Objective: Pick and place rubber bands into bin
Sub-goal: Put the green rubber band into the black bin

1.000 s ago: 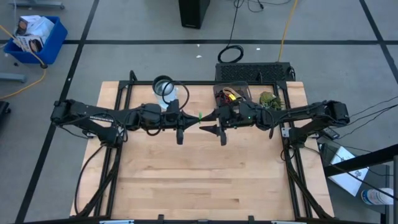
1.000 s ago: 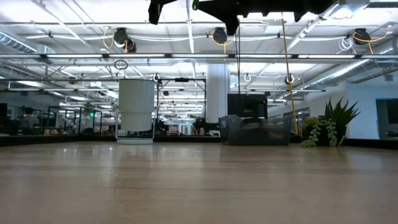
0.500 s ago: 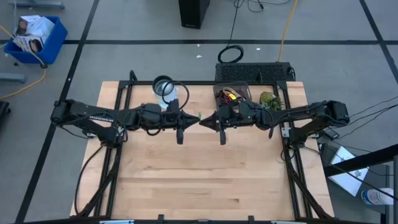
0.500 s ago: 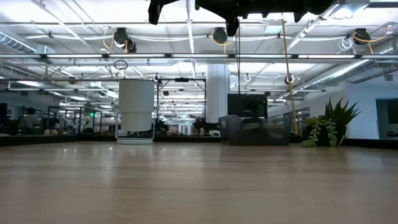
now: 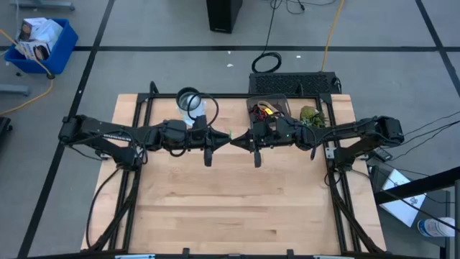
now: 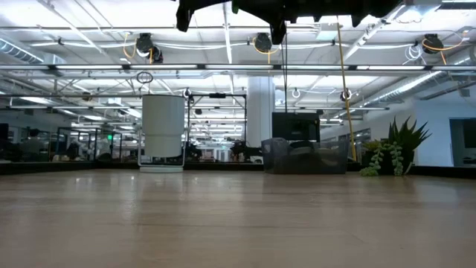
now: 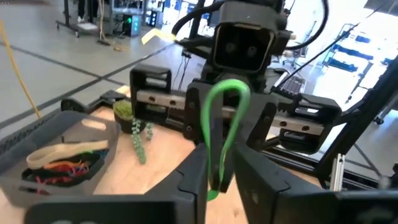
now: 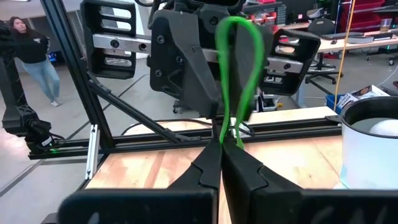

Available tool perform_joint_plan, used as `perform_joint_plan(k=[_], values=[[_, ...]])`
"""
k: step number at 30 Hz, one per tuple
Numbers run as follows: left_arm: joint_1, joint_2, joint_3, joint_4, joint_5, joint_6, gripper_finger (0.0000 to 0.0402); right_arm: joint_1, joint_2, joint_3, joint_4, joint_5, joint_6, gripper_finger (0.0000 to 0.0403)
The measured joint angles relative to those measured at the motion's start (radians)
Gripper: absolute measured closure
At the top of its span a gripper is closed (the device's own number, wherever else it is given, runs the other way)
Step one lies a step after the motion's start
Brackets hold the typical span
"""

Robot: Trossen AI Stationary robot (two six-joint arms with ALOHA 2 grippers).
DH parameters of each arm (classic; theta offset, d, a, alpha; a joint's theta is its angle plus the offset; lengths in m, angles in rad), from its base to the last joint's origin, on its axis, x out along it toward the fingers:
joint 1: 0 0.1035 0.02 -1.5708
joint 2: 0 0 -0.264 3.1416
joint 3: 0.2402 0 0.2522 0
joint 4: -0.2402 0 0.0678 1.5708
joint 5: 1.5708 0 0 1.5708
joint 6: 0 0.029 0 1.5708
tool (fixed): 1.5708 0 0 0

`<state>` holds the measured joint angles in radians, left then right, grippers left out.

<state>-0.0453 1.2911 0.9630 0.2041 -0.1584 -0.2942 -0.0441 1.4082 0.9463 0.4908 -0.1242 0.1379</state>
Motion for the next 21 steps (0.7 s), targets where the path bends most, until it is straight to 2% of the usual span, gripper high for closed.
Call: perform_joint_plan(k=[6, 11, 16, 21], values=[[0.000, 0.000, 0.000, -0.020, -0.020, -0.032, 0.0256, 0.000, 0.000, 0.000, -0.004, 0.000, 0.000, 0.0402], [0.001, 0.000, 0.000, -0.020, -0.026, -0.010, 0.0215, -0.001, 0.000, 0.000, -0.024, 0.000, 0.002, 0.0402], [0.002, -0.040, 0.000, -0.072, 0.018, 0.004, 0.0194, -0.014, -0.011, 0.000, -0.042, 0.000, 0.004, 0.0402], [0.002, -0.111, 0.000, -0.254, 0.032, 0.004, 0.0192, -0.032, -0.055, 0.000, -0.092, 0.001, -0.009, 0.0403]])
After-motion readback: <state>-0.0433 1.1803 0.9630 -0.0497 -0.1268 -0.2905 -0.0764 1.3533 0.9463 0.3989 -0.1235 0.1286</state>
